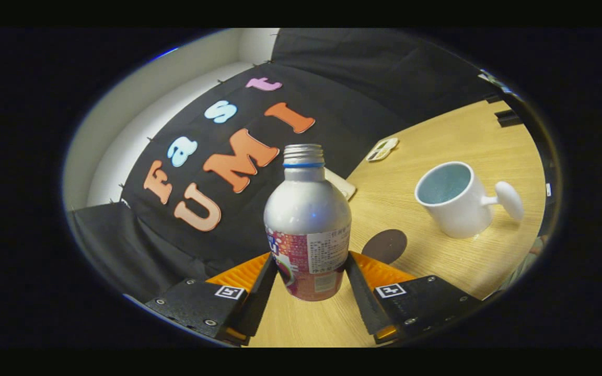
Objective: Take the bottle from table, then pour the juice into the cup, finally place the bottle on the coaster
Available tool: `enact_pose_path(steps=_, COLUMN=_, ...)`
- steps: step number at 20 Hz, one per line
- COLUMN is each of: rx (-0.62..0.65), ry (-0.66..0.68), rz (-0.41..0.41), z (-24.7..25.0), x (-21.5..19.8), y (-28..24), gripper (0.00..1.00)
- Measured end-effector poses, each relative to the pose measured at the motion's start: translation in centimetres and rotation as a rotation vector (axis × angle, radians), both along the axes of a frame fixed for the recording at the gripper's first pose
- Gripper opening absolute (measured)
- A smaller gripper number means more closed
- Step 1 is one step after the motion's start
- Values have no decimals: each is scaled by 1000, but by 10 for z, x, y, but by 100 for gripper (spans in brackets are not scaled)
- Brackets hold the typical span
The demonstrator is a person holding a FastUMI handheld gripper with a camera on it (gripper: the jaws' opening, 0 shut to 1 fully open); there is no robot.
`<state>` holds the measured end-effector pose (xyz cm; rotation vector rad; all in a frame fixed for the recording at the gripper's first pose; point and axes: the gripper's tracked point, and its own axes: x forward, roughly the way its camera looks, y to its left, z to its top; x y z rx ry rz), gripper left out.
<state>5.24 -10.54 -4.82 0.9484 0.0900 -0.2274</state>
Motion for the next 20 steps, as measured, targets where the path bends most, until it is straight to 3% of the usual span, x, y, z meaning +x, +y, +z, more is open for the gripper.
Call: enact_pose_path(steps=20, rx=493, ry=-121, rz=-145, z=18, x=23, y=-28, gripper=76)
